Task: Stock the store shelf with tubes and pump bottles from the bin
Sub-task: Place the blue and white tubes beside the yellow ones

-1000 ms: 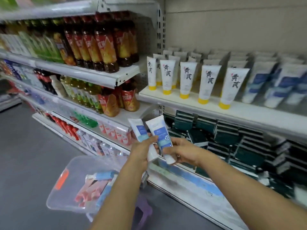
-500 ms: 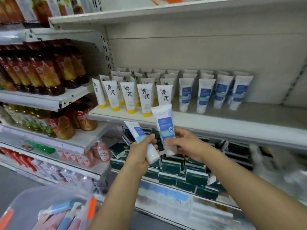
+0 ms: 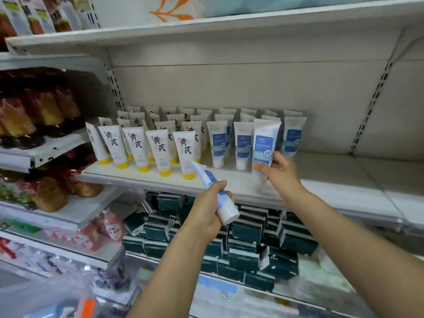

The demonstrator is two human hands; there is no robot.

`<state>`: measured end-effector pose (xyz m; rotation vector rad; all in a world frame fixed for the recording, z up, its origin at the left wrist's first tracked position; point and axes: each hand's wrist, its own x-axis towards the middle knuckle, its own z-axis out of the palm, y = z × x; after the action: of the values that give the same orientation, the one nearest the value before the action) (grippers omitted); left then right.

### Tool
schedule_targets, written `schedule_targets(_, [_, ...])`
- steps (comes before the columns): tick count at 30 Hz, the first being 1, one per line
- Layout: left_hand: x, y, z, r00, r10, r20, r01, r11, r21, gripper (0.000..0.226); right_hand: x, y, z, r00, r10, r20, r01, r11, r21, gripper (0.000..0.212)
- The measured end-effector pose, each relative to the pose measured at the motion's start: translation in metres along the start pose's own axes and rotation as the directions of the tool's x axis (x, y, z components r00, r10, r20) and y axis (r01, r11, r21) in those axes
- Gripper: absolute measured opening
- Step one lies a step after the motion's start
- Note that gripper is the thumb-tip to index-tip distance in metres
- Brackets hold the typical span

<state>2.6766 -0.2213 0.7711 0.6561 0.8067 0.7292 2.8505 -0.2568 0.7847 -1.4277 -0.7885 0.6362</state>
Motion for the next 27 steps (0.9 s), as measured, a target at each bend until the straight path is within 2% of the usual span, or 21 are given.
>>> schedule_targets(5, [0.014, -0.002, 0.024, 1.000, 0.011, -0.011, -0.011, 1.000, 0.019, 0.009, 0.039, 0.020, -0.020, 0.997, 0.003, -0.073, -0.010, 0.995, -0.097, 0.038])
schedule_targets(12, [0.030, -0.003, 0.045, 0.998, 0.038, -0.043, -0.037, 0.999, 0.025, 0.008, 0.069, 0.035, -0.023, 0.995, -0.093, -0.034, 0.081, 0.961, -0.263, 0.046])
schedule_targets(17, [0.036, -0.005, 0.055, 0.998, 0.041, -0.051, -0.041, 0.999, 0.014, 0.007, 0.083, 0.040, -0.021, 0.995, -0.095, -0.037, 0.076, 0.934, -0.350, 0.050])
schedule_targets(27, [0.044, -0.008, 0.068, 0.998, 0.035, -0.060, -0.037, 0.999, -0.034, 0.011, 0.088, 0.041, -0.025, 0.999, -0.050, -0.022, 0.037, 0.918, -0.395, 0.051])
